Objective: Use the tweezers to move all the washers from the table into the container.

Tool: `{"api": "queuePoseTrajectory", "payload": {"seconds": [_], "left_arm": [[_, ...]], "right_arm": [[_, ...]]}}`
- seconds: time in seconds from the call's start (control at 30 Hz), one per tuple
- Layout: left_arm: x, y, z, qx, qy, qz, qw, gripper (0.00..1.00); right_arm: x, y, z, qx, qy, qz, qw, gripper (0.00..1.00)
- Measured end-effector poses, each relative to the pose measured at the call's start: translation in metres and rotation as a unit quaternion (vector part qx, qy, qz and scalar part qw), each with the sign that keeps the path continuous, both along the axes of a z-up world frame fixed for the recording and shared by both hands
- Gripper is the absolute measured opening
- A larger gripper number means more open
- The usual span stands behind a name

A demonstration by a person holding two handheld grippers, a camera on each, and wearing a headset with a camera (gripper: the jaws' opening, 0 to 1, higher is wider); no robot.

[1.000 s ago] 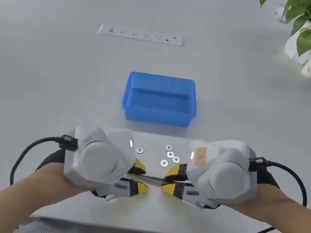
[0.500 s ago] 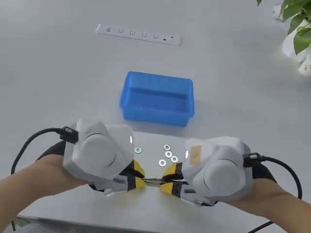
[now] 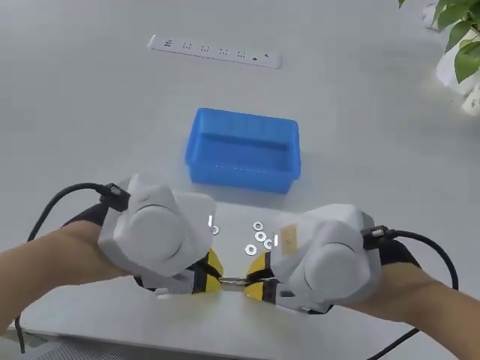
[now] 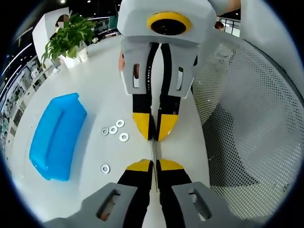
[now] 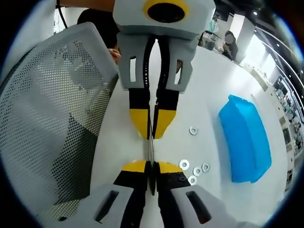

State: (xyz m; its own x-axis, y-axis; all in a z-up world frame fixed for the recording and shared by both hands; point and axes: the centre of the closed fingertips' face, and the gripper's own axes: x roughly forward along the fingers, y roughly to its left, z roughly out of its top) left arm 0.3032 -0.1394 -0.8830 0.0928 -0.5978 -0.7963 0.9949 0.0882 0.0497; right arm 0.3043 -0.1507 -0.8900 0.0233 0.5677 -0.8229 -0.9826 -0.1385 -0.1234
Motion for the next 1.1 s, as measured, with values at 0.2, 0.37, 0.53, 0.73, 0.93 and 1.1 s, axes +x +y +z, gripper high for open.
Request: {"api": "queuePoseTrajectory", "payload": {"seconds": [0.2,0.37,0.53,0.73,0.93,1.1], "left_arm": [[0.004,0.001,0.012,-0.037,0.0,0.032,0.9988,0.07],[0.009,0.003,0.021,-0.067,0.0,0.058,0.996,0.08],[0.011,0.006,0.025,-0.093,0.009,0.072,0.993,0.09],[0.007,0.018,0.016,-0.05,0.007,0.054,0.9973,0.1],[0.01,0.028,0.013,-0.044,0.007,0.061,0.9971,0.1],[0.012,0.025,0.019,-0.057,-0.005,0.055,0.9969,0.05]], "right_arm": [[0.003,0.0,0.008,0.043,0.007,-0.03,0.9986,0.06],[0.006,0.001,0.014,0.064,-0.005,-0.041,0.9971,0.06],[0.007,0.004,0.018,0.083,0.0,-0.052,0.9952,0.06],[0.006,0.005,0.016,0.08,-0.003,-0.046,0.9957,0.06],[0.009,0.005,0.021,0.095,0.003,-0.057,0.9938,0.06],[0.009,0.004,0.02,0.095,0.003,-0.058,0.9938,0.06]]}}
